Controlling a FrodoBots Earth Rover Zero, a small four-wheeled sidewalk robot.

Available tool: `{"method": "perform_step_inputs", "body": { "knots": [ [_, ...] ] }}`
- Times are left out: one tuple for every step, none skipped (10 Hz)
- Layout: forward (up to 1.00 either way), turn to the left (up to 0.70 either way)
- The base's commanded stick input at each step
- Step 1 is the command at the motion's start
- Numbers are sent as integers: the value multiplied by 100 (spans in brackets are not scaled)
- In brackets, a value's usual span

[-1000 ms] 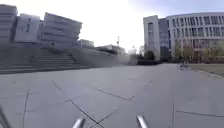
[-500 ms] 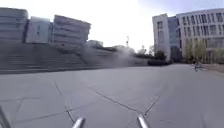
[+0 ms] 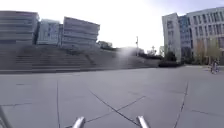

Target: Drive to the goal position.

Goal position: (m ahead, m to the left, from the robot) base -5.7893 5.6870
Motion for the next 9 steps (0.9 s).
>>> {"method": "perform_step_inputs", "body": {
  "knots": [
    [100,27],
    [100,27],
    [100,27],
    [100,27],
    [100,27],
    [100,27],
    [100,27],
    [100,27],
    [100,27]
  ]
}}
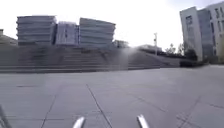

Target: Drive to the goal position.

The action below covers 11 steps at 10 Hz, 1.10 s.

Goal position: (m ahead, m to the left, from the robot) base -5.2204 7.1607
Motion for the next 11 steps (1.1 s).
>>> {"method": "perform_step_inputs", "body": {
  "knots": [
    [100,27],
    [100,27],
    [100,27],
    [100,27],
    [100,27],
    [100,27],
    [100,27],
    [100,27],
    [100,27],
    [100,27],
    [100,27]
  ]
}}
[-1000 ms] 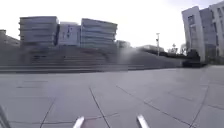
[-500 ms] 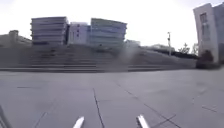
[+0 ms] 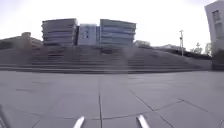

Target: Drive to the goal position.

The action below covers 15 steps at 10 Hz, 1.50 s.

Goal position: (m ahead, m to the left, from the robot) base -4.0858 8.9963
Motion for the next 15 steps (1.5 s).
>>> {"method": "perform_step_inputs", "body": {
  "knots": [
    [100,27],
    [100,27],
    [100,27],
    [100,27],
    [100,27],
    [100,27],
    [100,27],
    [100,27],
    [100,27],
    [100,27],
    [100,27],
    [100,27],
    [100,27],
    [100,27],
    [100,27]
  ]
}}
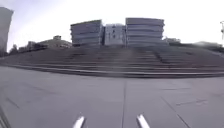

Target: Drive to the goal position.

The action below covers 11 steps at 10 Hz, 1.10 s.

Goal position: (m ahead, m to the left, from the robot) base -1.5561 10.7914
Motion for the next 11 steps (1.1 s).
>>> {"method": "perform_step_inputs", "body": {
  "knots": [
    [100,27],
    [100,27],
    [100,27],
    [100,27],
    [100,27],
    [100,27],
    [100,27],
    [100,27],
    [100,27],
    [100,27],
    [100,27]
  ]
}}
